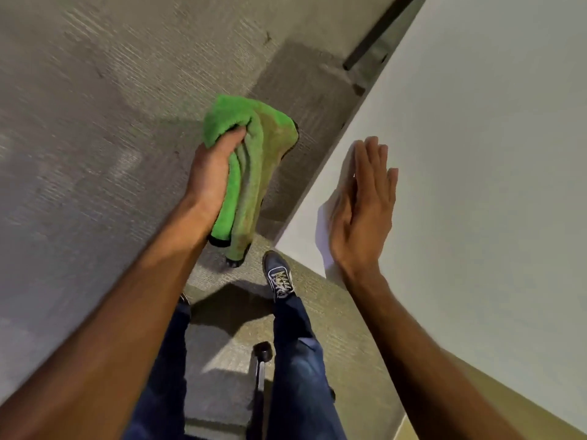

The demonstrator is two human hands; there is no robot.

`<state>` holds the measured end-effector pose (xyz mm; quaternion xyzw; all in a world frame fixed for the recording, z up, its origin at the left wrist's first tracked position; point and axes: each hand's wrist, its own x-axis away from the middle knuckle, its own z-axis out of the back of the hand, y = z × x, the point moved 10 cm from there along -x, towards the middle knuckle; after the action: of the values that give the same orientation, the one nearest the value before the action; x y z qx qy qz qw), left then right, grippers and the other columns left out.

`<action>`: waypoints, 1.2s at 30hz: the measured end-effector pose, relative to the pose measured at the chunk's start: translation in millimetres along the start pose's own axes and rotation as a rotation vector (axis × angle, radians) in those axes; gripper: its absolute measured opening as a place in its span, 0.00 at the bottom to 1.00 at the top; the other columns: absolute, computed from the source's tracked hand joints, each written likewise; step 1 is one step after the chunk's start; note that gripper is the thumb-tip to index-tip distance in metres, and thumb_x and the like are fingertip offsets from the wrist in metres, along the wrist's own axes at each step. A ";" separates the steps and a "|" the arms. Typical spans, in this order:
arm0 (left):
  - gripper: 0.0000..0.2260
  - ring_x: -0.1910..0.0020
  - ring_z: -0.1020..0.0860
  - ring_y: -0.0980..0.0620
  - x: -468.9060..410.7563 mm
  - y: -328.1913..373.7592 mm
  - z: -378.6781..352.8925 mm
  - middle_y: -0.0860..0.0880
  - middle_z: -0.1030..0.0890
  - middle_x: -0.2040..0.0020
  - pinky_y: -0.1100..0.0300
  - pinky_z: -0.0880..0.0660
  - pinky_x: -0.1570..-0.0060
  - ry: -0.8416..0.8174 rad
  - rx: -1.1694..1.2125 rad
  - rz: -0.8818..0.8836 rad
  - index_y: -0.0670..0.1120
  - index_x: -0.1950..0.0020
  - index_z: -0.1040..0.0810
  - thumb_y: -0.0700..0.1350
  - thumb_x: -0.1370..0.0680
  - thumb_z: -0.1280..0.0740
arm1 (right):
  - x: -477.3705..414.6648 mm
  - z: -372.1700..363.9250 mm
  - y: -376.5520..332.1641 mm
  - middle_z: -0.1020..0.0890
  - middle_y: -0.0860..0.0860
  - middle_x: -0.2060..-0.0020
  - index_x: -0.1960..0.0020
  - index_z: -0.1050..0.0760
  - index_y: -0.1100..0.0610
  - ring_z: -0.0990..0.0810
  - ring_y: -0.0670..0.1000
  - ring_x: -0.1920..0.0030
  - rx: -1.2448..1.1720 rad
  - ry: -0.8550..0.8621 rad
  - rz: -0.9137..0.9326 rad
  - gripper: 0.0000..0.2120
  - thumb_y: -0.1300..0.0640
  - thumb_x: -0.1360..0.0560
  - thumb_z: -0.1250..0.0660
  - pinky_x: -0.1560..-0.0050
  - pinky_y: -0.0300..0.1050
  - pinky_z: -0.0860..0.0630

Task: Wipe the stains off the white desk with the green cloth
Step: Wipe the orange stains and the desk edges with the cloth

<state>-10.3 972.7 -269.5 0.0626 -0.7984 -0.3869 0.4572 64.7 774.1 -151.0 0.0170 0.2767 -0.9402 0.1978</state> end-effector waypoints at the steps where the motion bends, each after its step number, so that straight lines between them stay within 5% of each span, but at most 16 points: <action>1: 0.08 0.57 0.15 0.52 -1.2 -0.6 -3.3 0.52 0.13 0.61 0.57 0.19 0.52 -0.021 -0.014 0.016 0.48 0.59 0.14 0.51 0.31 0.29 | 0.9 1.0 2.3 0.34 0.65 0.23 0.24 0.33 0.69 0.39 0.65 0.20 -0.003 0.015 -0.006 0.29 0.53 0.19 0.50 0.21 0.68 0.43; 4: 0.07 0.55 0.16 0.51 -2.4 -1.2 -14.4 0.53 0.13 0.61 0.50 0.20 0.46 -0.099 -0.073 0.004 0.52 0.62 0.12 0.52 0.31 0.29 | 2.7 0.9 6.7 0.35 0.65 0.22 0.24 0.35 0.69 0.40 0.64 0.19 0.039 0.042 -0.013 0.32 0.48 0.18 0.52 0.21 0.67 0.42; 9: 0.06 0.53 0.15 0.56 -5.5 -6.5 -27.1 0.57 0.13 0.58 0.59 0.21 0.50 -0.170 -0.075 -0.017 0.54 0.57 0.13 0.51 0.30 0.29 | 2.4 -4.6 9.5 0.36 0.62 0.21 0.22 0.36 0.67 0.41 0.61 0.18 0.099 0.046 -0.021 0.41 0.35 0.17 0.60 0.19 0.63 0.44; 12: 0.07 0.47 0.15 0.53 -7.6 -16.7 -28.6 0.55 0.12 0.53 0.51 0.21 0.41 -0.218 -0.040 0.021 0.55 0.55 0.12 0.51 0.29 0.30 | 2.6 -5.0 11.7 0.35 0.61 0.21 0.22 0.36 0.66 0.40 0.59 0.18 0.115 0.054 -0.025 0.39 0.37 0.16 0.60 0.18 0.61 0.44; 18: 0.21 0.34 0.22 0.40 -10.3 -32.9 -12.1 0.40 0.19 0.34 0.40 0.31 0.27 -0.183 0.077 0.134 0.41 0.31 0.22 0.47 0.23 0.33 | 2.2 -5.4 15.4 0.35 0.60 0.21 0.22 0.36 0.66 0.40 0.59 0.18 0.118 0.047 -0.047 0.28 0.53 0.17 0.50 0.19 0.63 0.43; 23: 0.24 0.36 0.20 0.43 -0.5 -43.6 -8.3 0.44 0.17 0.36 0.45 0.26 0.31 -0.210 0.090 0.132 0.44 0.32 0.21 0.49 0.27 0.32 | 2.1 -5.6 17.2 0.35 0.60 0.21 0.22 0.36 0.66 0.40 0.59 0.18 0.109 0.036 -0.061 0.26 0.62 0.19 0.47 0.19 0.64 0.43; 28: 0.12 0.43 0.17 0.58 27.7 -48.5 -51.5 0.58 0.13 0.46 0.62 0.21 0.43 -0.432 -0.065 0.068 0.55 0.44 0.16 0.48 0.25 0.32 | 4.2 -2.6 12.9 0.35 0.62 0.21 0.22 0.36 0.68 0.40 0.60 0.19 0.110 0.050 -0.018 0.27 0.68 0.21 0.47 0.21 0.66 0.41; 32: 0.22 0.36 0.24 0.54 44.7 -46.3 -68.6 0.56 0.23 0.37 0.54 0.26 0.37 -0.479 -0.296 -0.020 0.68 0.35 0.26 0.65 0.30 0.32 | 3.7 -3.5 13.9 0.35 0.61 0.21 0.22 0.36 0.66 0.41 0.59 0.18 0.126 0.053 -0.026 0.26 0.67 0.20 0.47 0.21 0.65 0.41; 36: 0.28 0.38 0.25 0.59 60.6 -47.5 -52.6 0.61 0.27 0.39 0.62 0.28 0.42 -0.415 -0.374 -0.049 0.67 0.33 0.29 0.69 0.33 0.35 | 2.5 -5.1 13.7 0.35 0.59 0.20 0.21 0.37 0.65 0.42 0.58 0.18 0.154 0.054 -0.047 0.26 0.58 0.16 0.53 0.20 0.64 0.41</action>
<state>-16.2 882.8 -245.4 -0.0842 -0.7879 -0.5432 0.2777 67.2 765.3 -162.7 0.0510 0.2094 -0.9623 0.1660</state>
